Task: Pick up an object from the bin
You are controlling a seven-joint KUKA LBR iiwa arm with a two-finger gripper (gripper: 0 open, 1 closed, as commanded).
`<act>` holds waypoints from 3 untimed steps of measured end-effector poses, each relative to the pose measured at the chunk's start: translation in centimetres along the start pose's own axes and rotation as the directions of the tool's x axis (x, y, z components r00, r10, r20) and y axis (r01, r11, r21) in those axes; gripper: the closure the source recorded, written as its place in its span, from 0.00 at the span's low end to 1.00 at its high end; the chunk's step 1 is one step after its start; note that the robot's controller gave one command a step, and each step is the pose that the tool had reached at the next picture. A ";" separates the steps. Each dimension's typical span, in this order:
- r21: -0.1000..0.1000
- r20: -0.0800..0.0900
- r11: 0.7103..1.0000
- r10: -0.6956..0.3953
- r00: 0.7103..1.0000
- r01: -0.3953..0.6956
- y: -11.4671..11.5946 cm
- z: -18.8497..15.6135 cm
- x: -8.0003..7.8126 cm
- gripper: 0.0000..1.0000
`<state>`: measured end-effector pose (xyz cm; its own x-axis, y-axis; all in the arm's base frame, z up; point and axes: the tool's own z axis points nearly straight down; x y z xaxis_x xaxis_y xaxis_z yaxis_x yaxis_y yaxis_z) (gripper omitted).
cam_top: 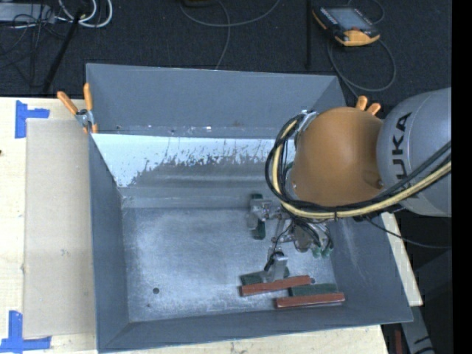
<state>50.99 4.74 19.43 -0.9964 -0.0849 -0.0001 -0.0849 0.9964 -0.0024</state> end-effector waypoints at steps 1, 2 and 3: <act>-0.003 -0.004 0.988 0.157 0.988 -0.157 -0.3 12.2 3.3 0.00; -0.002 0.011 0.993 0.115 0.993 -0.115 -5.6 12.3 3.9 0.00; -0.003 0.005 0.994 0.114 0.994 -0.114 -5.3 12.4 4.0 1.00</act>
Offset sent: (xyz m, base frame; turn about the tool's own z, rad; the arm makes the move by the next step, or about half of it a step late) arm -0.0311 -0.0063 -0.1187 0.1558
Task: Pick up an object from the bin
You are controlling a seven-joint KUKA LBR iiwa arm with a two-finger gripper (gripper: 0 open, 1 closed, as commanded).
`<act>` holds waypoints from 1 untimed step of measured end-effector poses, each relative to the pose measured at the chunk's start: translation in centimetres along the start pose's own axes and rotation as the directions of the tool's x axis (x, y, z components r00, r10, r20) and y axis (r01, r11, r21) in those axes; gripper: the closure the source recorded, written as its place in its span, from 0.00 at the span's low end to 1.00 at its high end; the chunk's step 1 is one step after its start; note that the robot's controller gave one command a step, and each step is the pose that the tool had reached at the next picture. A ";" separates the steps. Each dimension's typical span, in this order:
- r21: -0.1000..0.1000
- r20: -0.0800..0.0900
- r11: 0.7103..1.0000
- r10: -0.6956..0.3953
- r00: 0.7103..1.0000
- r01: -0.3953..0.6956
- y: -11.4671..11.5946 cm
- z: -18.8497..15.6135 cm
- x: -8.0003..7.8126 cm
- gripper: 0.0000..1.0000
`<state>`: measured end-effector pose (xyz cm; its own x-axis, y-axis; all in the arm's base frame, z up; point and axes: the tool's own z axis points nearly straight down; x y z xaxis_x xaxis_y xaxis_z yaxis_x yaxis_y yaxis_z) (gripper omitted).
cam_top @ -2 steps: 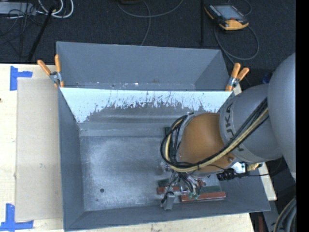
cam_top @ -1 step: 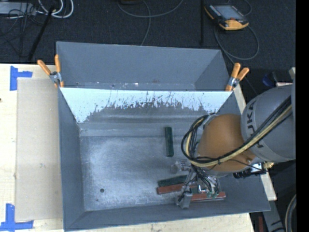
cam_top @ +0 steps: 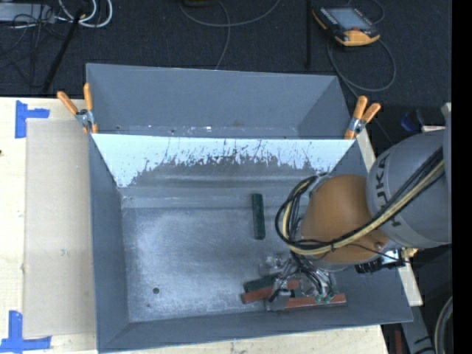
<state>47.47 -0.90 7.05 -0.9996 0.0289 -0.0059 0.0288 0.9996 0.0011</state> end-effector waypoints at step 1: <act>0.001 0.003 0.999 0.036 0.999 -0.036 -0.8 -19.6 -3.0 1.00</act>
Offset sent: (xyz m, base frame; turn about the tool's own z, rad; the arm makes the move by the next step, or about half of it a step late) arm 0.0266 -0.0094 0.1923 0.0317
